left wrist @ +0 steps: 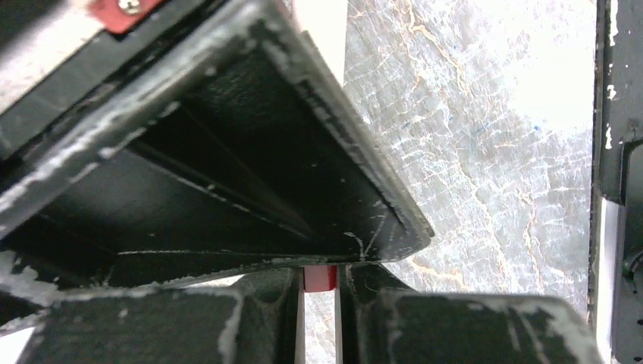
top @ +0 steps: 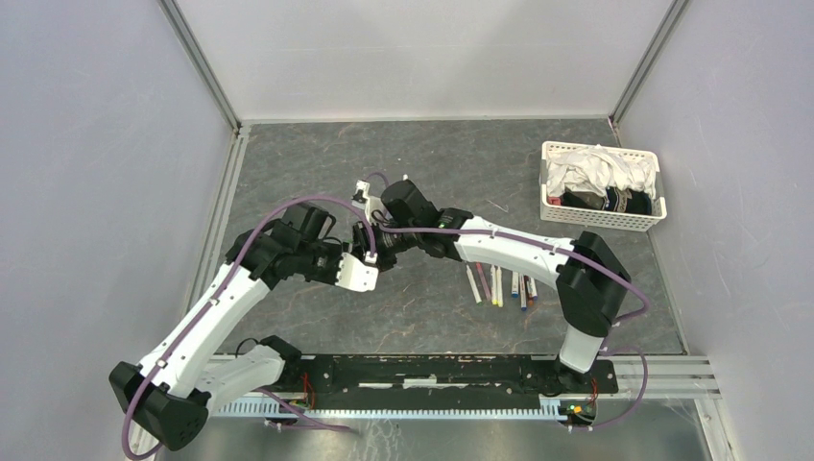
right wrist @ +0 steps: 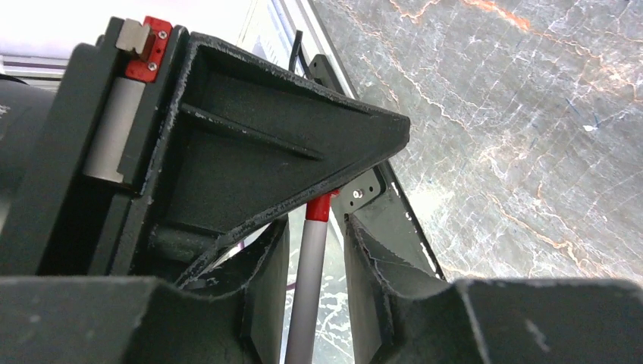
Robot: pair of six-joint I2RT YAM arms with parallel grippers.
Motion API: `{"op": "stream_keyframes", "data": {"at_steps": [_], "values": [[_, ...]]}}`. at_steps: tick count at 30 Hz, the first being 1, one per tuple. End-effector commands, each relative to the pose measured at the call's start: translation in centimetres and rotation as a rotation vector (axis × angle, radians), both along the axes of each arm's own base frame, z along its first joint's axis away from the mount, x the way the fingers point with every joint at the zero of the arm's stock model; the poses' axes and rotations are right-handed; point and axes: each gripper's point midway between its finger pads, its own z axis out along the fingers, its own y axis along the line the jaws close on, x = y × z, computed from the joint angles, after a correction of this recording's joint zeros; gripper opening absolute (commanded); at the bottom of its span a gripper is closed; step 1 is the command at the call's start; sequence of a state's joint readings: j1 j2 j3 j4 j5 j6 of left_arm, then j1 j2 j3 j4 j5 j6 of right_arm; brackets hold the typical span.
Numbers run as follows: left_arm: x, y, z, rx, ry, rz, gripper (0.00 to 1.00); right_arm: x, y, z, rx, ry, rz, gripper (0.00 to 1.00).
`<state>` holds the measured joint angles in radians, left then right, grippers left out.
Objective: Open the pen caps
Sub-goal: Open the pen cap from the pen.
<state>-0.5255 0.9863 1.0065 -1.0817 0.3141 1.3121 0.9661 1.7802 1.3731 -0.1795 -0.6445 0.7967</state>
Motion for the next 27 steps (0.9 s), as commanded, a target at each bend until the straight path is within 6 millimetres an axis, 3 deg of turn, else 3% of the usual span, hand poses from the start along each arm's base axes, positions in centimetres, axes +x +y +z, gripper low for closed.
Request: {"op": "stream_keyframes", "data": {"at_steps": [1, 3, 5, 7, 8, 12, 16, 22, 27], "values": [[-0.6, -0.3, 0.8, 0.026, -0.027, -0.097, 0.02, 1.0, 1.3, 2.9, 0.096, -0.054, 0.030, 0.37], [-0.6, -0.2, 0.8, 0.036, -0.036, -0.107, 0.02, 0.9, 1.2, 2.4, 0.083, -0.050, 0.039, 0.34], [-0.4, -0.3, 1.0, 0.035, -0.040, -0.103, 0.02, 0.7, 0.8, 2.0, 0.067, -0.048, 0.041, 0.23], [-0.3, -0.3, 1.0, 0.035, -0.044, -0.099, 0.02, 0.6, 0.3, 1.4, 0.046, -0.049, 0.038, 0.03], [-0.2, -0.3, 1.0, 0.034, -0.046, -0.098, 0.02, 0.7, -0.1, 1.3, 0.039, -0.051, 0.034, 0.00], [0.5, -0.1, 0.9, 0.050, -0.064, -0.078, 0.02, 0.5, -1.8, 0.9, 0.010, -0.057, 0.028, 0.00], [2.0, 0.3, 0.8, 0.091, -0.104, -0.043, 0.02, -1.1, -4.5, -0.5, -0.051, -0.051, 0.051, 0.00], [7.1, 3.8, -1.3, 0.275, -0.184, 0.085, 0.02, -4.3, -12.1, -3.4, -0.179, -0.044, 0.043, 0.00], [9.4, 2.9, -2.0, 0.230, -0.168, 0.140, 0.02, -4.8, -17.2, -5.5, -0.246, -0.051, -0.028, 0.00]]}}
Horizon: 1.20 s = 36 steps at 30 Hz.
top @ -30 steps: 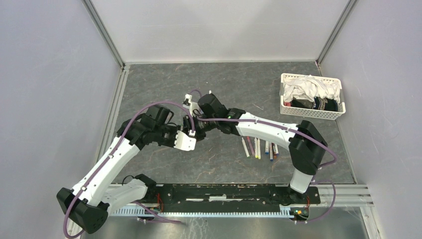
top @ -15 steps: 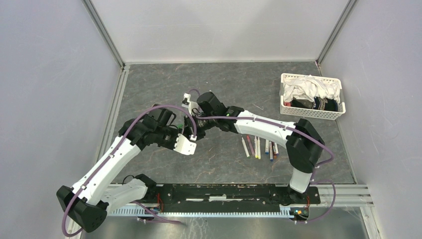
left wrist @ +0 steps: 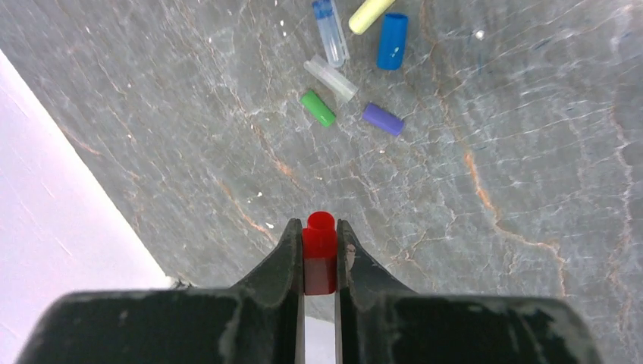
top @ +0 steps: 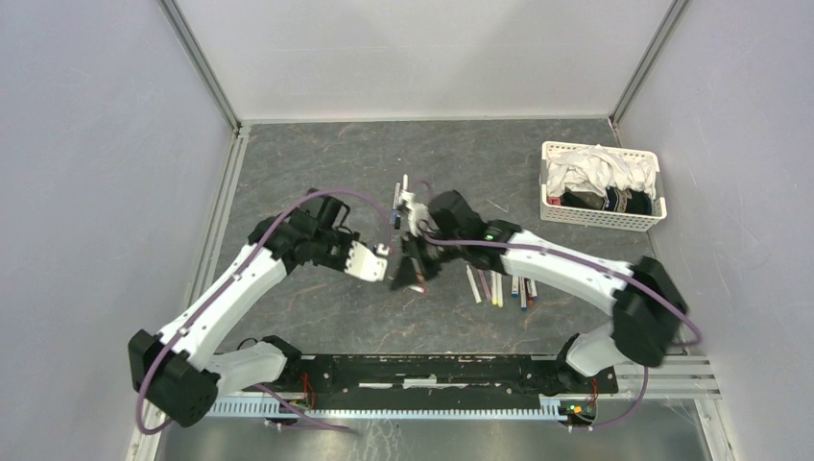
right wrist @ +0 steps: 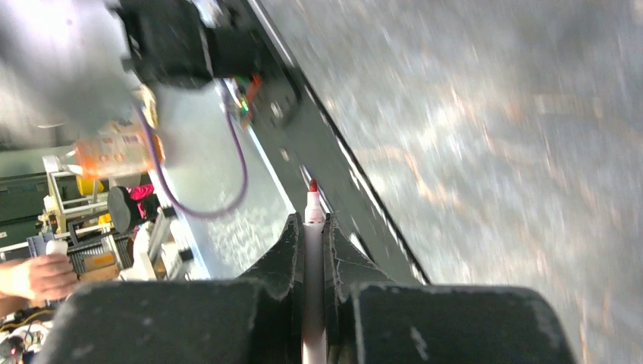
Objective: Open the pen caps
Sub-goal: Open the pen cap from the pen, then place the pen cap at the center of the board, then place the pen at the center of the board.
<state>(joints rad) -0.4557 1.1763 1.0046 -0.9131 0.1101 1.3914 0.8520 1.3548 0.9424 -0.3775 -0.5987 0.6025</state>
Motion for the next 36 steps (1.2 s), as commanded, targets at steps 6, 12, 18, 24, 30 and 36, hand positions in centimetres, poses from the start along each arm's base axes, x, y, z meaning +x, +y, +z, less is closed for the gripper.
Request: {"op": "stream_keyframes", "data": {"at_steps": [6, 12, 18, 24, 30, 36], "values": [[3.8, -2.6, -1.7, -0.078, -0.040, 0.101, 0.03, 4.5, -8.9, -4.6, -0.282, -0.193, -0.231, 0.00], [4.5, -3.7, -5.6, -0.111, 0.059, 0.199, 0.22, 11.6, -16.0, -7.4, -0.482, -0.388, -0.629, 0.00], [4.4, -3.9, -7.6, -0.120, 0.101, 0.247, 0.34, 13.5, -18.5, -9.2, -0.566, -0.459, -0.756, 0.00], [3.7, -4.7, -6.7, -0.187, 0.129, 0.266, 0.52, 14.0, -21.2, -10.0, -0.653, -0.530, -0.830, 0.02], [3.5, -6.0, -4.0, -0.277, 0.171, 0.314, 0.66, 13.7, -21.3, -10.9, -0.694, -0.504, -0.797, 0.27], [3.5, -7.4, -0.3, -0.396, 0.192, 0.389, 1.00, 14.5, -19.9, -8.4, -0.665, -0.483, -0.781, 0.59]]}}
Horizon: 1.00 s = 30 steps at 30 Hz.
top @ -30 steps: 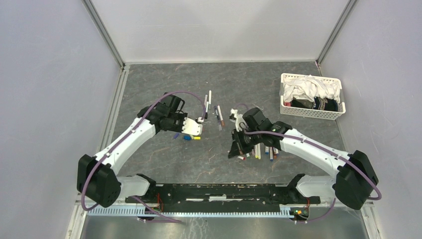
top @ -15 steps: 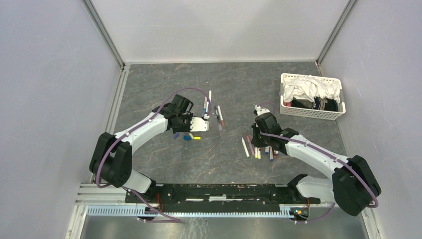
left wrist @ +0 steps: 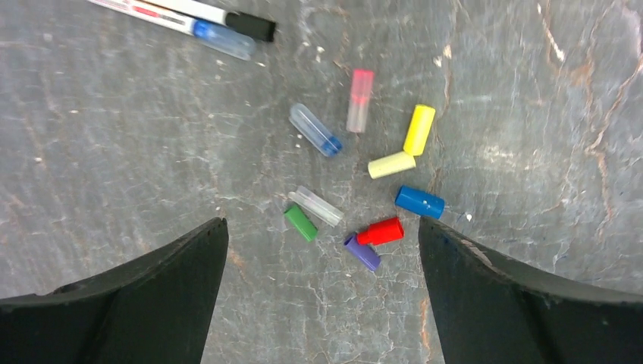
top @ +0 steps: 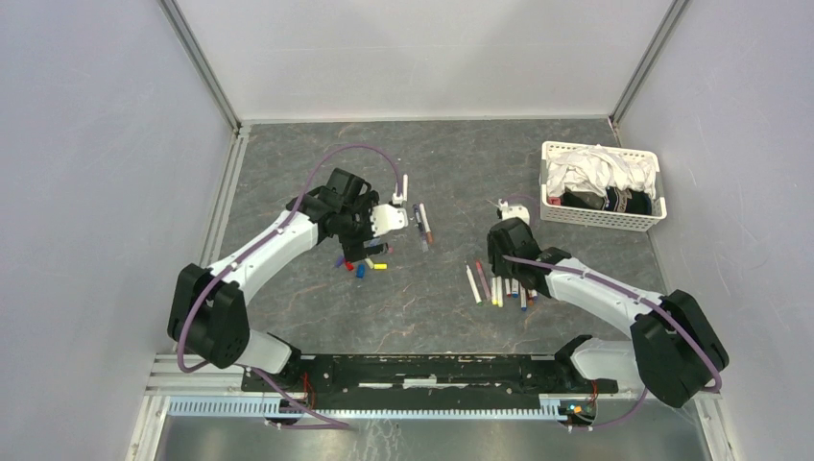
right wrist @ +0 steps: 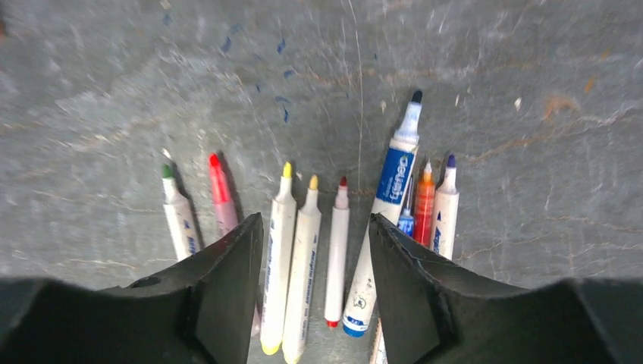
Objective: Open the pen caps
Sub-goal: Place the pen at the center of the board, then pick up the pen from the center of the board.
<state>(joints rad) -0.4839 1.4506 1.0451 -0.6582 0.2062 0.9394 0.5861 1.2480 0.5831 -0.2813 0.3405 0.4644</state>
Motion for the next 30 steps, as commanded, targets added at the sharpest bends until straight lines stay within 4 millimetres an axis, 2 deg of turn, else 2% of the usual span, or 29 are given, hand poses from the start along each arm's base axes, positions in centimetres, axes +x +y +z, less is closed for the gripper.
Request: {"op": "stream_keyframes", "data": {"at_steps": [1, 3, 4, 7, 9, 10, 13, 16, 19, 21, 25, 30], "values": [[-0.1, -1.9, 4.9, -0.162, 0.001, 0.102, 1.00, 2.3, 1.0, 4.2, 0.012, -0.051, -0.004, 0.61], [-0.2, -2.2, 6.1, -0.198, 0.016, 0.142, 1.00, 3.2, 2.3, 6.8, 0.052, -0.085, 0.027, 0.62], [-0.3, -2.5, 6.6, -0.224, 0.023, 0.157, 1.00, 3.9, 3.3, 8.0, 0.091, -0.121, 0.050, 0.66], [-0.3, -3.7, 7.8, -0.307, 0.058, 0.197, 1.00, 6.6, 8.0, 10.9, 0.200, -0.233, 0.152, 0.73], [-0.1, -4.1, 7.8, -0.330, 0.088, 0.242, 1.00, 8.7, 10.1, 10.6, 0.140, -0.229, 0.195, 0.75], [0.2, -4.1, 7.8, -0.336, 0.095, 0.276, 1.00, 9.5, 10.9, 9.5, 0.107, -0.183, 0.208, 0.73], [0.1, -3.5, 7.7, -0.358, 0.112, 0.356, 1.00, 11.5, 13.8, 7.2, 0.070, -0.126, 0.281, 0.62], [-0.1, -2.7, 7.9, -0.379, 0.101, 0.399, 1.00, 13.9, 15.5, 6.6, 0.022, -0.137, 0.310, 0.49], [-0.6, -1.9, 8.1, -0.378, 0.096, 0.442, 1.00, 16.0, 16.2, 5.8, -0.025, -0.128, 0.304, 0.38], [-1.0, -1.6, 8.1, -0.382, 0.093, 0.460, 1.00, 16.7, 17.5, 4.6, -0.021, -0.098, 0.328, 0.38], [-1.2, -1.1, 7.9, -0.424, 0.057, 0.511, 1.00, 18.0, 19.3, 4.0, -0.013, -0.092, 0.340, 0.38], [-1.7, -0.6, 7.6, -0.416, 0.053, 0.523, 1.00, 18.9, 18.8, 2.1, -0.083, -0.072, 0.323, 0.35]]}}
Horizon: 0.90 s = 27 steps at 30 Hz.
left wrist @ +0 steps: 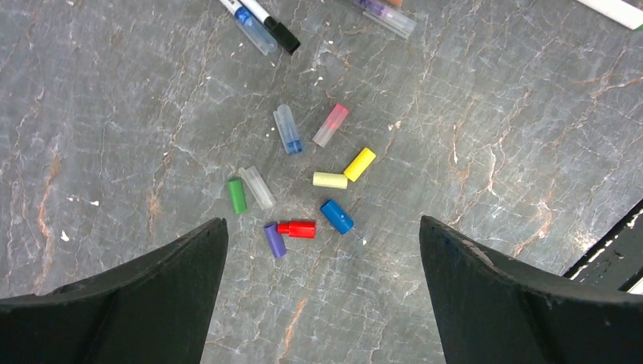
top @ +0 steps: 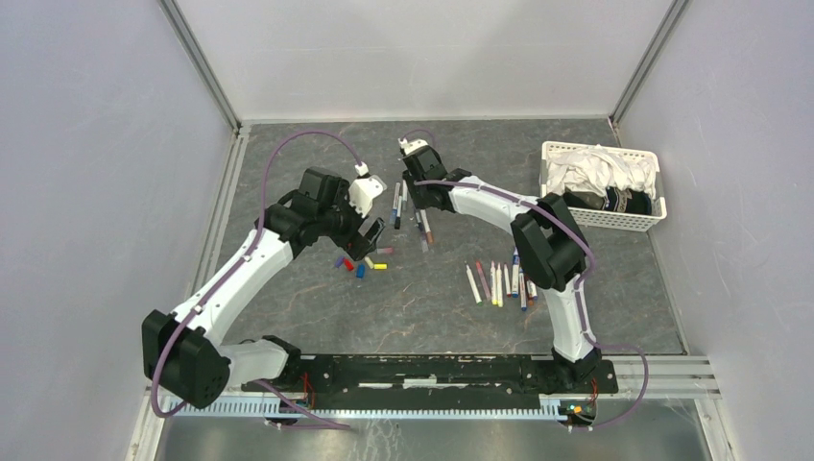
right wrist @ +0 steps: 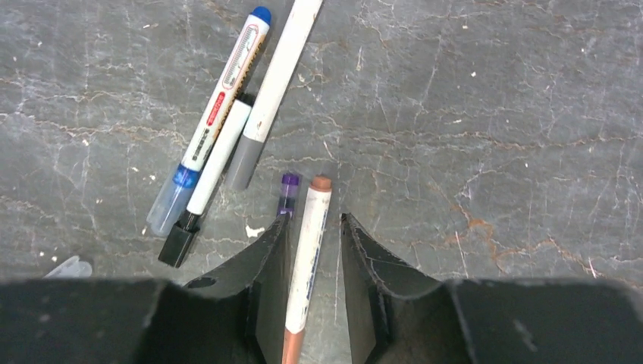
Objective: Open the pen caps
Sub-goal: Pick up the pen from the center of the board.
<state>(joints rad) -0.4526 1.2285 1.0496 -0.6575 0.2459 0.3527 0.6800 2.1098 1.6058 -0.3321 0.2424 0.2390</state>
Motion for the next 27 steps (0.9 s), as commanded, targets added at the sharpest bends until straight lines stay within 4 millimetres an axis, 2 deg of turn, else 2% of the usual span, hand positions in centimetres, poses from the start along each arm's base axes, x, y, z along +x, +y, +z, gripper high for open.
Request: {"op": "stream_keyframes", "data": {"at_steps": [1, 7, 12, 16, 18, 20, 21, 22, 25, 27], "values": [[0.5, 0.1, 1.1, -0.040, -0.037, 0.057, 1.00, 0.9, -0.4, -0.8, -0.076, -0.011, -0.004, 0.34], [0.4, 0.2, 2.5, -0.052, -0.067, 0.055, 1.00, 0.8, -0.8, -2.9, -0.118, 0.022, -0.011, 0.29], [0.3, 0.2, 3.3, -0.056, -0.073, 0.054, 1.00, -0.6, -2.1, -5.4, -0.154, 0.068, -0.031, 0.23], [0.2, 0.1, 4.1, -0.075, -0.087, 0.057, 1.00, -1.4, -2.6, -5.8, -0.154, 0.081, -0.033, 0.14], [0.0, -0.2, 4.4, -0.101, -0.091, 0.051, 1.00, -1.3, -2.5, -4.8, -0.139, 0.072, -0.040, 0.08], [-0.1, -0.6, 4.8, -0.132, -0.095, 0.051, 1.00, -1.0, -2.1, -3.1, -0.084, 0.057, -0.053, 0.00], [-0.1, -0.7, 5.0, -0.145, -0.098, 0.053, 1.00, -0.8, -1.6, -1.8, -0.047, 0.044, -0.053, 0.00], [0.0, -0.8, 5.4, -0.160, -0.105, 0.060, 1.00, -0.5, -1.0, -0.3, 0.006, 0.025, -0.053, 0.00], [0.5, -0.8, 6.7, -0.201, -0.136, 0.110, 1.00, -0.1, 1.1, 6.1, 0.213, -0.064, -0.053, 0.00], [0.6, -0.9, 7.5, -0.232, -0.151, 0.129, 1.00, -0.5, 2.8, 10.2, 0.361, -0.104, -0.036, 0.00]]}}
